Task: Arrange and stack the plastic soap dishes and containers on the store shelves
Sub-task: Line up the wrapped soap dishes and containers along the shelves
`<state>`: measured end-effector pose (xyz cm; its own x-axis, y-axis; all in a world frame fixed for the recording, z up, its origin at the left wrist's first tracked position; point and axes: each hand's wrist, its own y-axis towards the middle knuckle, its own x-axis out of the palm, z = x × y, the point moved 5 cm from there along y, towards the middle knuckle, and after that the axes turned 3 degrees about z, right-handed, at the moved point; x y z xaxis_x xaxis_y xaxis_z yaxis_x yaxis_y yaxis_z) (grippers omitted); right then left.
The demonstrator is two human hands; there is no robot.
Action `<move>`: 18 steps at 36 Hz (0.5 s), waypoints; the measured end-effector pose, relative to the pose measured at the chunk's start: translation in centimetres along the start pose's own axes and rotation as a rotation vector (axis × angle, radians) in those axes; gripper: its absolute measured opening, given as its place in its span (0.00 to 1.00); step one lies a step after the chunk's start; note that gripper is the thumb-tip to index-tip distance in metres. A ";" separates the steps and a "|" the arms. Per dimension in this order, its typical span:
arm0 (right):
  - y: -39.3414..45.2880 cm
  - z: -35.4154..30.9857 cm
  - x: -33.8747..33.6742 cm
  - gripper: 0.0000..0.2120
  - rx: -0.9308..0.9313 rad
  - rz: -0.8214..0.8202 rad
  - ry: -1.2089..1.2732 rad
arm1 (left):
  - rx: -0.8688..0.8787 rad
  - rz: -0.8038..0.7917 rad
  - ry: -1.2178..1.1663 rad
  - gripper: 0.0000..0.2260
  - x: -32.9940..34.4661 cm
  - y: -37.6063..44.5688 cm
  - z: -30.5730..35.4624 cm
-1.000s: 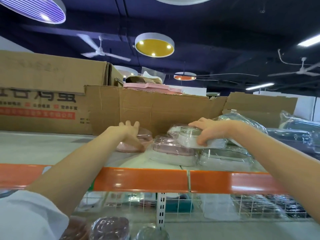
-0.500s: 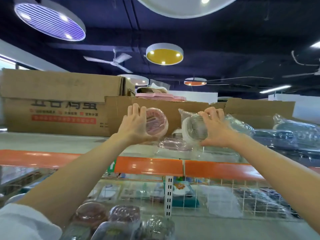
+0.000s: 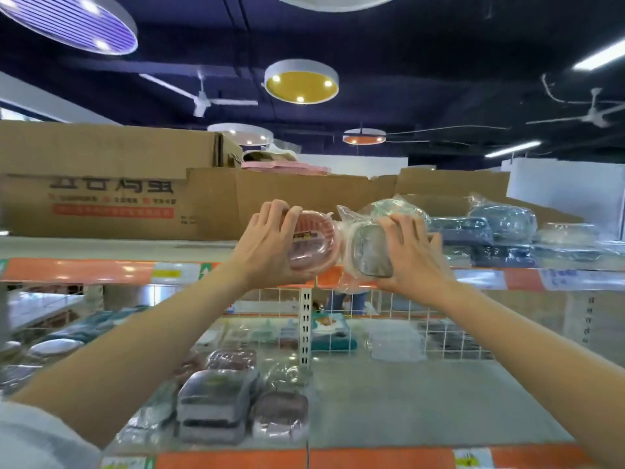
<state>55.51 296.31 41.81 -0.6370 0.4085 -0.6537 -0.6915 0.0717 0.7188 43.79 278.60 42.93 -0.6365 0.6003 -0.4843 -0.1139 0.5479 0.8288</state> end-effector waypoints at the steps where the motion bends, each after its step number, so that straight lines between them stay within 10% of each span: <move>1: -1.0 0.0 0.2 0.49 0.002 -0.023 0.011 | 0.002 -0.017 -0.009 0.47 0.1 -0.7 0.6; 18: -12.4 -2.8 7.6 0.44 -0.113 -0.437 0.063 | 0.069 -0.482 -0.043 0.51 7.2 -12.1 5.6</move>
<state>58.31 295.97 27.24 -0.2941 0.3054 -0.9057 -0.9308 0.1237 0.3440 44.91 279.52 27.83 -0.4916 0.2910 -0.8208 -0.3364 0.8059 0.4873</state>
